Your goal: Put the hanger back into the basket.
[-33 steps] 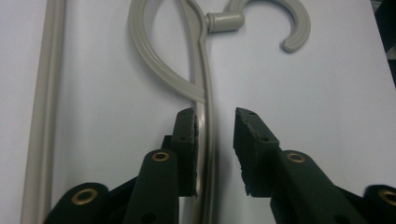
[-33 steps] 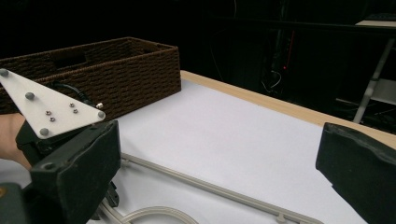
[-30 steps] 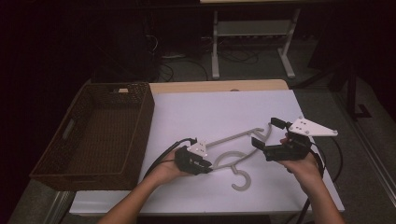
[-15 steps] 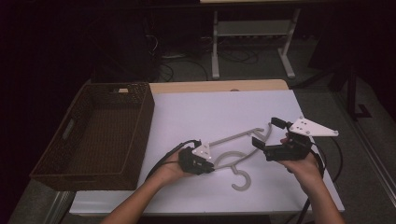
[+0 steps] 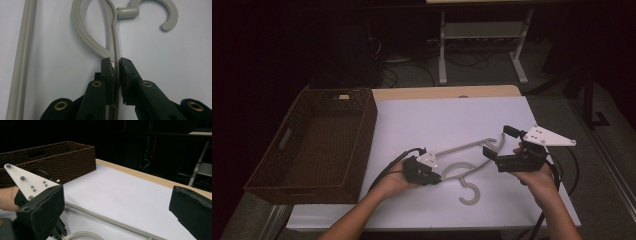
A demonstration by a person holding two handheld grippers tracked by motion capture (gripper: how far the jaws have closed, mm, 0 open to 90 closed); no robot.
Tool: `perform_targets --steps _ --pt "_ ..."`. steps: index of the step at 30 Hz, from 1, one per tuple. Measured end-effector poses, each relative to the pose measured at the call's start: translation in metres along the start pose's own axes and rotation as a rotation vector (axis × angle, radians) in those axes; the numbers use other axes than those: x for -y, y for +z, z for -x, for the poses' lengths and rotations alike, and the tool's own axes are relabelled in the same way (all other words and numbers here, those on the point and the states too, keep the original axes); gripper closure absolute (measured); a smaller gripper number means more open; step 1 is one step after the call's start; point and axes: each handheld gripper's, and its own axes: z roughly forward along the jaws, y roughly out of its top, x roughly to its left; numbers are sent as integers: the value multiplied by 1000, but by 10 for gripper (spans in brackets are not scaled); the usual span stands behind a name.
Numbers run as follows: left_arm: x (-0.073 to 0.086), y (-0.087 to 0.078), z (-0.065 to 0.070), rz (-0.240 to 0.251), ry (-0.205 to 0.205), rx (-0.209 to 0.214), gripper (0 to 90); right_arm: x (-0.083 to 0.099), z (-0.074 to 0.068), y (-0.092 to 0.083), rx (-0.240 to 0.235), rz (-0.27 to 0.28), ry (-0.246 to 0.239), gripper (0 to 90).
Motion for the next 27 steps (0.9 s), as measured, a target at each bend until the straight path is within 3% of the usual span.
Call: perform_targets --steps 8,23,27 --pt "-4 -9 0 20 -4 -13 822 -1 0 -1 7 12 3 0" --pt "-11 -41 0 129 -28 -50 823 -3 2 -3 14 27 -16 0" --pt "-13 -50 -1 158 -41 -60 824 -3 1 -4 16 21 2 0"
